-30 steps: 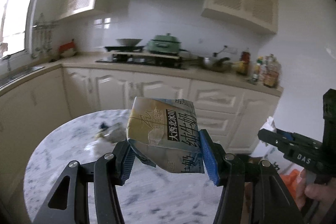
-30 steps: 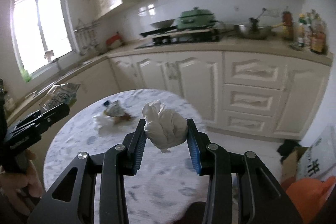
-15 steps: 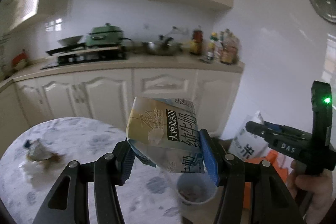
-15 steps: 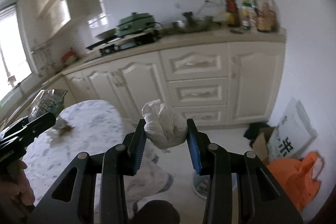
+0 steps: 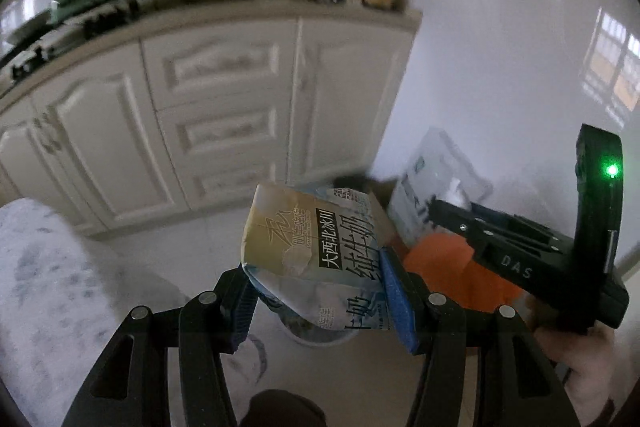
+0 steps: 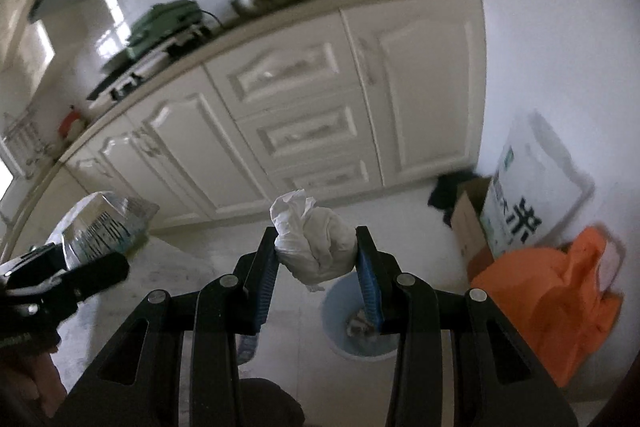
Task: Collect trash
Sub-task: 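Carry both items to the blue bin and open both grippers over it, then swing both grippers back toward the remaining trash on the table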
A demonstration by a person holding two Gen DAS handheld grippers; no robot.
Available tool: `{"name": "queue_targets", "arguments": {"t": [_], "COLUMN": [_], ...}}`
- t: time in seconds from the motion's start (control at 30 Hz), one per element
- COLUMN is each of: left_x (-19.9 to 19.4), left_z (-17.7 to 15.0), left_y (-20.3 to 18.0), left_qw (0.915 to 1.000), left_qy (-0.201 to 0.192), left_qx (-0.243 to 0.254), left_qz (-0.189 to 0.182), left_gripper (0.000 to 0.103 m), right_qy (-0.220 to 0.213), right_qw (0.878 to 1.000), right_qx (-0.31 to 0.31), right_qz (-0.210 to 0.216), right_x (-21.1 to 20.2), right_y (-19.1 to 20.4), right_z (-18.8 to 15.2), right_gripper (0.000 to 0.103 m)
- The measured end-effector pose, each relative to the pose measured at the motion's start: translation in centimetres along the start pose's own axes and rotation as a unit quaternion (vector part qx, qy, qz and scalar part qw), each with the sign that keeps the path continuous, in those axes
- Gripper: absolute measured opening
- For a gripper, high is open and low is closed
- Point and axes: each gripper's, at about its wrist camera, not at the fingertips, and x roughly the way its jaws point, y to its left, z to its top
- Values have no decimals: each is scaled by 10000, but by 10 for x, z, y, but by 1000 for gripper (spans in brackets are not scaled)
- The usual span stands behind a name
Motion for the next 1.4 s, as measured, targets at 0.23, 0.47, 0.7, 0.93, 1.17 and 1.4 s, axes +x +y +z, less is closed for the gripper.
{"name": "queue_targets", "arguments": {"t": [0.23, 0.47, 0.7, 0.93, 1.17, 1.4], "left_x": [71, 165, 221, 201, 138, 71], "left_z": [38, 92, 121, 111, 89, 66], "left_y": [-2, -15, -13, -21, -29, -18], "left_qw": [9975, 9925, 9898, 9912, 9942, 9971], "left_qy": [691, 1211, 1402, 1191, 806, 385], "left_qx": [73, 132, 65, 5, 91, -135], "left_qz": [-140, -65, 253, 578, 713, 638], "left_gripper": [53, 53, 90, 99, 102, 102], "right_qy": [372, 605, 776, 700, 695, 534], "right_qw": [9989, 9969, 9934, 9922, 9932, 9964], "right_qx": [274, 498, 844, 1023, 908, 639], "right_qz": [-61, 9, 11, -153, -199, -129], "right_x": [45, 81, 100, 90, 72, 39], "right_y": [-30, -50, -67, -75, -60, -25], "right_z": [-4, -3, -7, -13, -14, -9], "right_gripper": [38, 40, 76, 103, 103, 103]}}
